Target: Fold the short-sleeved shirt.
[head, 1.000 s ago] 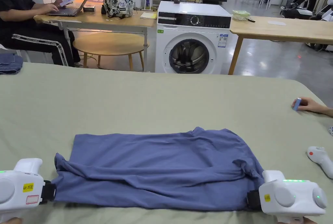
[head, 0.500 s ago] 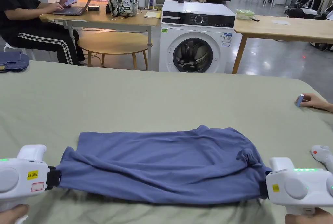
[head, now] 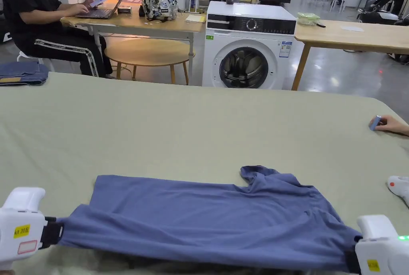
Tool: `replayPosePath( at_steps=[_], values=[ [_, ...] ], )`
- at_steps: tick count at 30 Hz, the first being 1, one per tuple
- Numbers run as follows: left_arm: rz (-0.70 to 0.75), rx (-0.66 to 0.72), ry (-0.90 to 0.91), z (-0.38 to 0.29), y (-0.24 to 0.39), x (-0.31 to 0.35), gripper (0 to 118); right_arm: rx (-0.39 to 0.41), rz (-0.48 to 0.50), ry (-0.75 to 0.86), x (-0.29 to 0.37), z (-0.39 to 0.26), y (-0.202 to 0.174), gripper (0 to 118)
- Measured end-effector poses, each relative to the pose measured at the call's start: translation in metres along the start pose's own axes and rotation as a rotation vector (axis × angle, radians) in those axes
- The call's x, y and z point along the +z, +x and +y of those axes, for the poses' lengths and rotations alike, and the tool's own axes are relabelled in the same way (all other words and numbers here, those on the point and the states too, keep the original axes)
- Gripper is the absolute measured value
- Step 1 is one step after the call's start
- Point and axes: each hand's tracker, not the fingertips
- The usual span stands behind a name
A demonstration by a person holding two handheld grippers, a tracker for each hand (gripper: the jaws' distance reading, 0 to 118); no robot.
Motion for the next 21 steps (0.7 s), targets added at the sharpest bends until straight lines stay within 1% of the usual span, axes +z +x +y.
replayPosePath(
  at_steps=[4,6,7,12,17,18,19,20,21],
  values=[
    [0.023,0.012,-0.058,-0.033,-0.004,-0.018,1,-0.007,-0.007,-0.064,-0.020,-0.034,-0.006,4],
    [0.024,0.014,-0.087,-0.045,-0.005,-0.029,1,0.003,-0.015,-0.088,-0.030,-0.044,-0.011,4],
    [0.030,0.014,-0.098,-0.051,-0.005,-0.034,1,-0.008,-0.014,-0.092,-0.031,-0.048,-0.014,4],
    [0.037,0.033,-0.128,-0.065,-0.007,-0.052,1,-0.025,-0.033,-0.090,-0.044,-0.054,-0.017,4],
    [0.022,0.053,-0.127,-0.057,-0.011,-0.050,1,-0.021,-0.045,-0.075,-0.038,-0.051,-0.020,8],
    [0.018,0.058,-0.127,-0.054,-0.011,-0.048,1,-0.022,-0.054,-0.074,-0.035,-0.048,-0.022,13],
    [0.014,0.065,-0.122,-0.051,-0.010,-0.045,1,-0.024,-0.079,-0.070,-0.029,-0.046,-0.021,24],
    [0.010,0.068,-0.118,-0.048,-0.010,-0.040,2,-0.023,-0.113,-0.054,-0.025,-0.042,-0.023,46],
    [0.011,0.063,-0.110,-0.045,-0.007,-0.037,5,-0.024,-0.120,-0.035,-0.021,-0.039,-0.024,61]
  ],
)
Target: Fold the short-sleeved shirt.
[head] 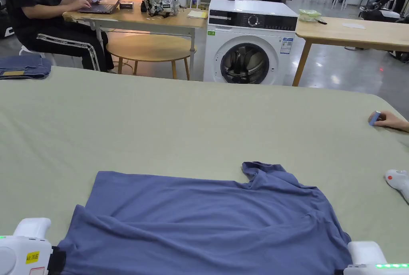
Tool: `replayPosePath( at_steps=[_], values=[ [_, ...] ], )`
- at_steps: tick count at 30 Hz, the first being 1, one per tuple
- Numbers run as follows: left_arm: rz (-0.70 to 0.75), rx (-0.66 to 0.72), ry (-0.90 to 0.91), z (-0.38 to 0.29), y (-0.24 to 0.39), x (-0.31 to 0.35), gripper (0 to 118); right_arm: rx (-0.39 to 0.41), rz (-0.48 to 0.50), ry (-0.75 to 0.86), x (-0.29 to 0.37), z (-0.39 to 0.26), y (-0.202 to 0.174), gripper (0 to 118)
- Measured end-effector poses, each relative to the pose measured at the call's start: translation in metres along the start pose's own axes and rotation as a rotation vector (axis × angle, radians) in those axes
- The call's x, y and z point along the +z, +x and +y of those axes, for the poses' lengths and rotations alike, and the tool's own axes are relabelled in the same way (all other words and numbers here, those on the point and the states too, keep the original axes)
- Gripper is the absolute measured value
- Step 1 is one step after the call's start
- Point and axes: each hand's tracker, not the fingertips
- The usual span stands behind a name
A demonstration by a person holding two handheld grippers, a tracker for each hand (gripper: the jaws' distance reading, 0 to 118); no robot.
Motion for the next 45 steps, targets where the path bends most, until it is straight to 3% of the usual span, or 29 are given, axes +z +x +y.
replayPosePath(
  at_steps=[1,4,11,13,14,15,16,19,25,32,42,43,45],
  values=[
    [0.005,-0.010,0.019,0.003,0.005,0.005,10,-0.003,-0.014,0.041,0.006,0.005,-0.002,66],
    [-0.002,-0.052,0.092,0.013,0.019,0.021,26,-0.024,0.010,0.131,0.019,0.018,-0.006,66],
    [-0.013,-0.118,0.342,0.038,0.058,0.045,27,-0.108,0.113,0.381,0.042,0.048,-0.046,66],
    [-0.009,-0.109,0.420,0.040,0.068,0.050,26,-0.130,0.138,0.437,0.047,0.053,-0.058,53],
    [-0.021,-0.098,0.450,0.041,0.072,0.053,22,-0.136,0.151,0.469,0.049,0.056,-0.064,33],
    [-0.031,-0.092,0.477,0.045,0.069,0.050,13,-0.143,0.153,0.498,0.052,0.058,-0.070,18],
    [-0.031,-0.094,0.504,0.045,0.073,0.053,2,-0.153,0.147,0.529,0.056,0.061,-0.075,11],
    [0.036,-0.135,0.599,0.043,0.084,0.055,0,-0.180,0.195,0.602,0.060,0.067,-0.084,0],
    [0.006,-0.116,0.650,0.048,0.085,0.060,0,-0.187,0.194,0.697,0.083,0.075,-0.098,0],
    [-0.003,-0.074,0.486,0.100,0.060,0.039,0,-0.149,0.192,0.672,0.076,0.089,-0.105,0],
    [-0.095,0.005,0.055,0.211,-0.002,-0.052,0,-0.131,0.177,0.567,0.038,0.098,-0.098,0],
    [-0.082,0.001,0.027,0.215,0.000,-0.057,6,-0.127,0.168,0.554,0.034,0.099,-0.097,0],
    [-0.085,-0.005,-0.020,0.224,-0.001,-0.072,49,-0.128,0.161,0.534,0.027,0.100,-0.094,0]
  ],
)
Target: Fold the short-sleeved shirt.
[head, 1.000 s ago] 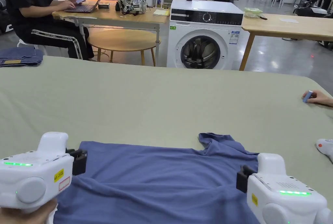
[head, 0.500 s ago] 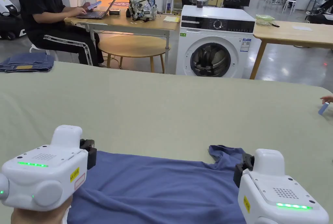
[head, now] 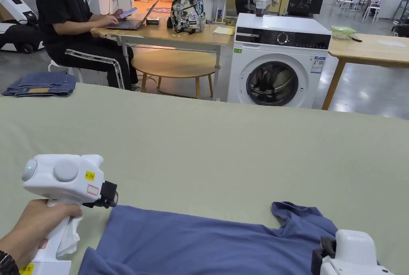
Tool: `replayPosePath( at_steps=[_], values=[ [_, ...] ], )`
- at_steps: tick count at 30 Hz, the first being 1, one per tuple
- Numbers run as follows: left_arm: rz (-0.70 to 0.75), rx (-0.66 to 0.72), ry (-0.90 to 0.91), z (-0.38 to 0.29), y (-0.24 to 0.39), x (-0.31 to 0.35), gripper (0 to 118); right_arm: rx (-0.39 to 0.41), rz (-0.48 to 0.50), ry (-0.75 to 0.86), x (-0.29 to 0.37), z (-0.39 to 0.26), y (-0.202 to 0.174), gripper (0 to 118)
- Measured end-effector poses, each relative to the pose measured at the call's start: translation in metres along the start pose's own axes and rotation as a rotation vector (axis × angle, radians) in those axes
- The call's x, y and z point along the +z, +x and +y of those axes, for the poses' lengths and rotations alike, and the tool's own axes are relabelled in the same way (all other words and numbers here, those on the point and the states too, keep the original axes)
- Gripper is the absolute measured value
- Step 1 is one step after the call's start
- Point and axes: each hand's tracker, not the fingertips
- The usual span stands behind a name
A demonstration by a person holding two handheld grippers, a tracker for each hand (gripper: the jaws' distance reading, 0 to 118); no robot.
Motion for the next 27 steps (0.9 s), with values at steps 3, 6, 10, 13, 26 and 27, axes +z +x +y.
replayPosePath(
  at_steps=[3,6,10,13,26,27],
  values=[
    [-0.025,0.049,-0.036,0.008,-0.004,-0.019,74,0.000,-0.012,-0.028,-0.007,-0.005,0.005,0],
    [0.006,0.055,-0.095,0.015,-0.003,-0.042,74,0.009,-0.029,-0.051,-0.010,-0.007,0.008,0],
    [0.051,0.016,-0.155,0.013,0.006,-0.068,72,0.008,-0.038,-0.079,-0.018,-0.013,0.015,0],
    [0.139,-0.068,-0.146,0.002,0.024,-0.074,63,0.010,-0.048,-0.097,-0.018,-0.014,0.016,0],
    [0.067,-0.094,-0.077,0.015,0.010,-0.070,0,0.013,-0.047,-0.137,-0.021,-0.023,0.025,0],
    [0.063,-0.097,-0.058,0.014,0.009,-0.066,0,0.011,-0.048,-0.138,-0.021,-0.022,0.027,0]
  ],
)
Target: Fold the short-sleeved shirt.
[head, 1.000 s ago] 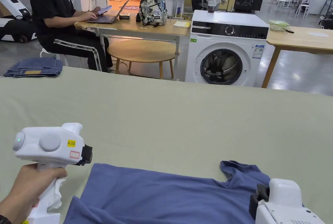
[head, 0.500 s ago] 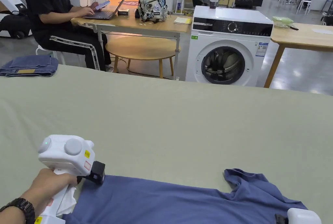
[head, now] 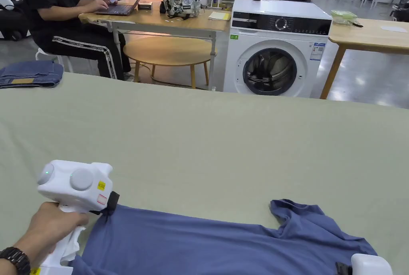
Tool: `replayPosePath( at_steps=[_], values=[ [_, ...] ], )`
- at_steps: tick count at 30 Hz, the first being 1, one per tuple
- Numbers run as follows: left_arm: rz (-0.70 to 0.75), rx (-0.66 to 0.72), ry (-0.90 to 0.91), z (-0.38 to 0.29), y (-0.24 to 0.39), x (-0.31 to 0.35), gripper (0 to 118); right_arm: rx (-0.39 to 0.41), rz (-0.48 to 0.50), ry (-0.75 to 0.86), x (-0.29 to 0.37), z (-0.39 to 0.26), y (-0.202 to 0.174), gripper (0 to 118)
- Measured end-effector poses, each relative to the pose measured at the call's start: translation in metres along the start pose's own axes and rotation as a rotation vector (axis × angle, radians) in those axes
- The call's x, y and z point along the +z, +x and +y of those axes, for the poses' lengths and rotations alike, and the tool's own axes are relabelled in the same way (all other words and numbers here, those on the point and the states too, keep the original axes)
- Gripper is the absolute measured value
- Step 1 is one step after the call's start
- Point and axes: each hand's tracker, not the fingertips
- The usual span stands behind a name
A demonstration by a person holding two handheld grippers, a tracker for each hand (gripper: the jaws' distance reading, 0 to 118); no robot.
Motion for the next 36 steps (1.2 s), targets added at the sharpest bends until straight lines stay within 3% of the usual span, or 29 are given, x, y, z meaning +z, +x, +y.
replayPosePath(
  at_steps=[6,7,10,11,17,23,25,28,30,32,36],
  values=[
    [-0.031,-0.010,0.064,-0.011,0.009,0.030,0,-0.024,-0.029,-0.014,-0.011,0.023,0.031,0],
    [-0.039,-0.013,0.080,-0.016,0.014,0.037,0,-0.021,-0.043,-0.026,-0.016,0.032,0.039,6],
    [-0.040,-0.017,0.106,-0.019,0.017,0.046,0,-0.018,-0.020,-0.094,-0.042,0.056,0.064,50],
    [-0.043,-0.015,0.112,-0.021,0.018,0.051,0,-0.008,-0.009,-0.135,-0.054,0.063,0.071,55],
    [-0.043,0.001,0.133,-0.031,0.022,0.059,0,0.030,-0.011,-0.330,-0.137,0.086,0.104,56],
    [-0.051,0.038,0.129,-0.037,0.018,0.057,0,0.041,0.087,-0.453,-0.186,0.081,0.105,55],
    [-0.047,0.041,0.128,-0.038,0.017,0.057,0,0.086,0.073,-0.462,-0.191,0.077,0.101,55],
    [-0.050,0.051,0.122,-0.038,0.015,0.055,0,0.073,0.072,-0.463,-0.189,0.079,0.101,53],
    [-0.045,0.049,0.118,-0.038,0.016,0.052,0,0.066,0.077,-0.464,-0.185,0.079,0.098,31],
    [-0.044,0.054,0.115,-0.038,0.016,0.050,0,0.068,0.084,-0.458,-0.183,0.077,0.095,0],
    [-0.048,0.060,0.116,-0.040,0.019,0.051,0,0.087,0.081,-0.437,-0.178,0.075,0.093,0]
  ],
)
